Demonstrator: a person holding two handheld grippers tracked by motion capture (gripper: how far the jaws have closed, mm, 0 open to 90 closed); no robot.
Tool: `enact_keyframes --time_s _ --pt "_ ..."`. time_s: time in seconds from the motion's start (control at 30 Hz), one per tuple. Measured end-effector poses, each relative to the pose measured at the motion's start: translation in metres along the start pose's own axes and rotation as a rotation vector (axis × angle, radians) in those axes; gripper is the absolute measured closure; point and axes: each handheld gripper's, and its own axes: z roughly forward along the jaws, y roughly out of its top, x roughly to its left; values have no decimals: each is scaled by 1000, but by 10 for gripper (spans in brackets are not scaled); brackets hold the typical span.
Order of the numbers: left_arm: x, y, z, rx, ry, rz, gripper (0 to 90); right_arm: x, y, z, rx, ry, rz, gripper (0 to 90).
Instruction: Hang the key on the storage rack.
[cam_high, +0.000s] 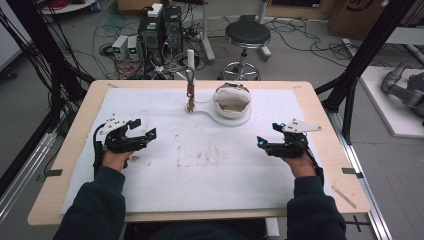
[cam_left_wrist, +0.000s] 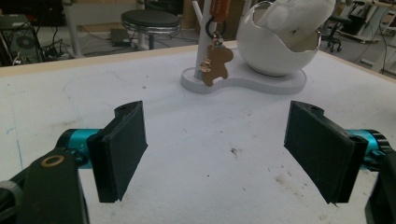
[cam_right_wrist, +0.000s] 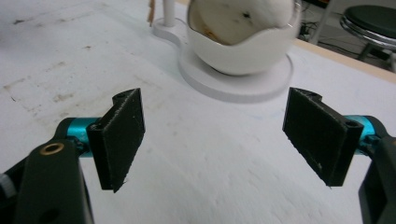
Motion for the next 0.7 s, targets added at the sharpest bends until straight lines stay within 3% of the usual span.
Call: enact_keyframes --time_s 0.17,0.5,0.7 --pt "-2 0 0 -3 -12 26 208 -6 -13 -14 -21 -36 32 214" --pt "-3 0 0 7 -19 16 208 -7 -17 -11 11 -70 21 214" --pt "-5 0 0 12 -25 22 207 -12 -22 -13 -14 -86 58 214"
